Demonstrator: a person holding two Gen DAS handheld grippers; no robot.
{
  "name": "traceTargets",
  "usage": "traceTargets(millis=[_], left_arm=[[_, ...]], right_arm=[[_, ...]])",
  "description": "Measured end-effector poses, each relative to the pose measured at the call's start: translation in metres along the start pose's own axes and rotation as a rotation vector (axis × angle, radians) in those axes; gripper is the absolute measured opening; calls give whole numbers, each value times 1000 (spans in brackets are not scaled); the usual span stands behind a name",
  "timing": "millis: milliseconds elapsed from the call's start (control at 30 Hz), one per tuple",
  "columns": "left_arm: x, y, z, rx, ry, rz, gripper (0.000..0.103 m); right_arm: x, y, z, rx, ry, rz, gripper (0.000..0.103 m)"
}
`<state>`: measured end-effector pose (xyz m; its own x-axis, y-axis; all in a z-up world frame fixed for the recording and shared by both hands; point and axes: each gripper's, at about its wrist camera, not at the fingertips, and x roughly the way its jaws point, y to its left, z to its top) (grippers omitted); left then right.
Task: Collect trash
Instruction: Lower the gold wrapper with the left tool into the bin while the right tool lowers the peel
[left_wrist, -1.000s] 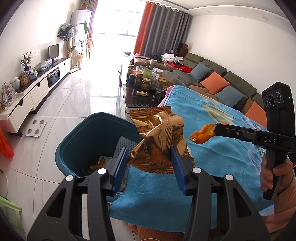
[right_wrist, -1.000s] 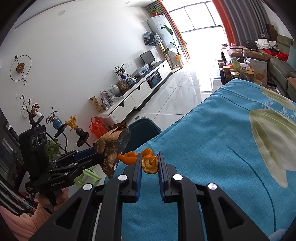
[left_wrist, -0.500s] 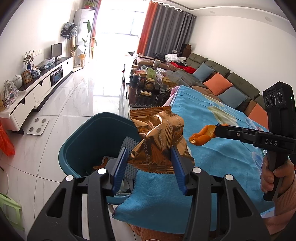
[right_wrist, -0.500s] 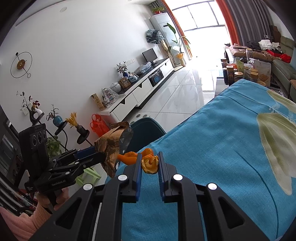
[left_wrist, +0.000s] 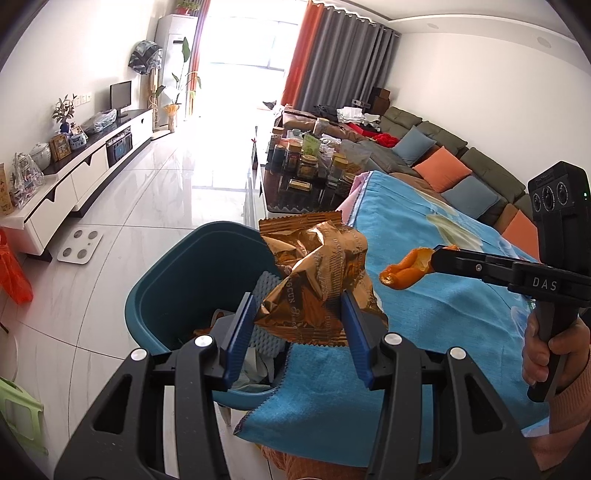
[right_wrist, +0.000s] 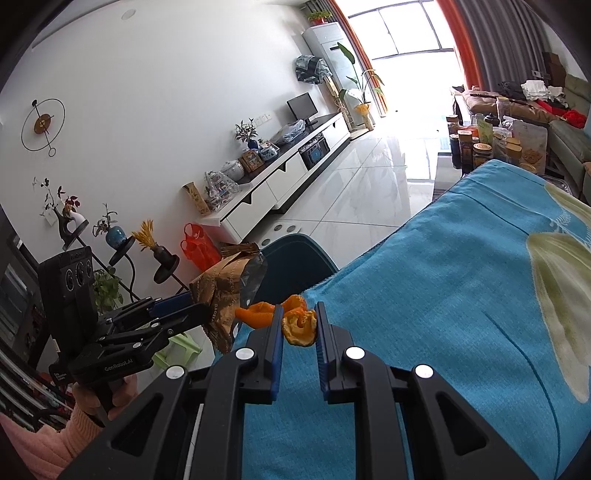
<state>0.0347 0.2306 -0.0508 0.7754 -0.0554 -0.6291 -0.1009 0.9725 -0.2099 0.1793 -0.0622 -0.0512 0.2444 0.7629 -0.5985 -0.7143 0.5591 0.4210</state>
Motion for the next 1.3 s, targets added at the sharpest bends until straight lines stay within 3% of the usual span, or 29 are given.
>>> traceTargets(millis=[1300], left_arm=[[17,34,0,-108,27,37,47]], right_arm=[[39,19,13,-36,55,11,15]])
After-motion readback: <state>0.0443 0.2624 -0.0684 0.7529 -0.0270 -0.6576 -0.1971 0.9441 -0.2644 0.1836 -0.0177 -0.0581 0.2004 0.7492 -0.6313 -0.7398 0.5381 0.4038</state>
